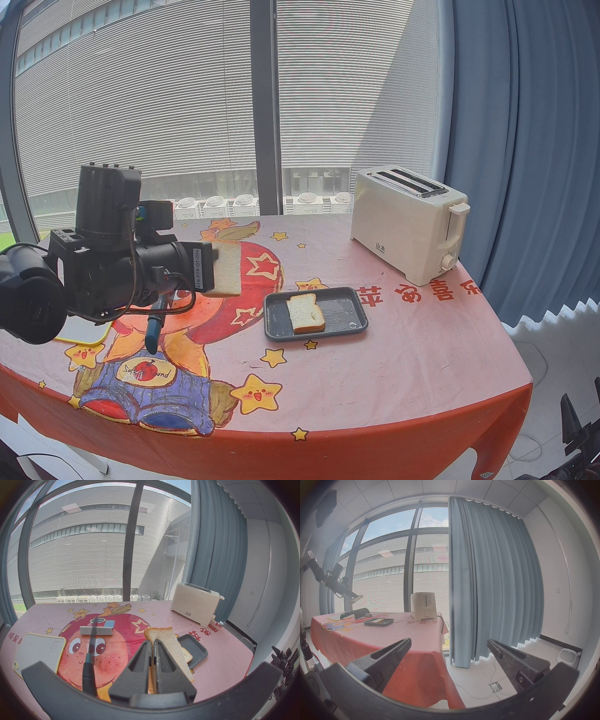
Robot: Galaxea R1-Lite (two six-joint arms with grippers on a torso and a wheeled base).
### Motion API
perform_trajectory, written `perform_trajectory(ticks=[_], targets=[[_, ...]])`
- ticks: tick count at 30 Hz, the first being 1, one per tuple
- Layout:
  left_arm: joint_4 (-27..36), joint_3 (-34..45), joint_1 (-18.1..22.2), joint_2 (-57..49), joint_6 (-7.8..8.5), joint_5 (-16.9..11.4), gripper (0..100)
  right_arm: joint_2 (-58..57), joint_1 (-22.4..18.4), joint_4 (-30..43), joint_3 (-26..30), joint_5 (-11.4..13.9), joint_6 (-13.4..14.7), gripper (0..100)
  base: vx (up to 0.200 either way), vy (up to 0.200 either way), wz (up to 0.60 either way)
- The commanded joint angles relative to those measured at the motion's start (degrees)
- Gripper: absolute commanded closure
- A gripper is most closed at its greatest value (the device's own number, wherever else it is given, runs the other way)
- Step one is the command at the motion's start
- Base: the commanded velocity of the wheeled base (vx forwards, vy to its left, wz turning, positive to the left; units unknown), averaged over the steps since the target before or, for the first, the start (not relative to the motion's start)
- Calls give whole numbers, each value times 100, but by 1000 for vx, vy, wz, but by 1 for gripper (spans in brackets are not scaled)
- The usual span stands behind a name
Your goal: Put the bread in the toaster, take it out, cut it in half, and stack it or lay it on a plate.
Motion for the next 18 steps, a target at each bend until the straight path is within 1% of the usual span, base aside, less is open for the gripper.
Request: perform_trajectory(ticks=[1,4,7,9,11,13,14,15,16,17,18], targets=[[10,-121,-184,176,-46,4,100,-4,-2,0,92,4,0,0,0,0,0],[10,-244,-298,440,-142,21,100,-4,-2,0,92,4,0,0,0,0,0],[10,-402,-315,818,-151,56,100,4,-2,0,92,4,0,0,0,0,0],[10,-569,-324,1108,-160,135,100,-4,-2,0,92,4,0,0,0,0,0],[10,-710,-421,1336,-195,223,100,-4,-2,0,92,4,0,0,0,0,0],[10,-859,-491,1512,-309,267,100,-4,-2,0,92,4,0,0,0,0,0],[10,-859,-491,1512,-309,267,100,-4,-2,0,92,4,0,0,0,0,0],[10,-1000,-500,1670,-397,259,100,-4,-2,0,92,13,0,0,0,0,0],[10,-1070,-518,1741,-450,259,100,-4,-2,0,92,4,0,0,0,0,0],[10,-1079,-518,1749,-459,259,100,-4,-2,0,92,13,0,0,0,0,0],[19,-1211,-588,1864,-582,259,100,-4,-2,0,92,4,0,0,0,0,0]])
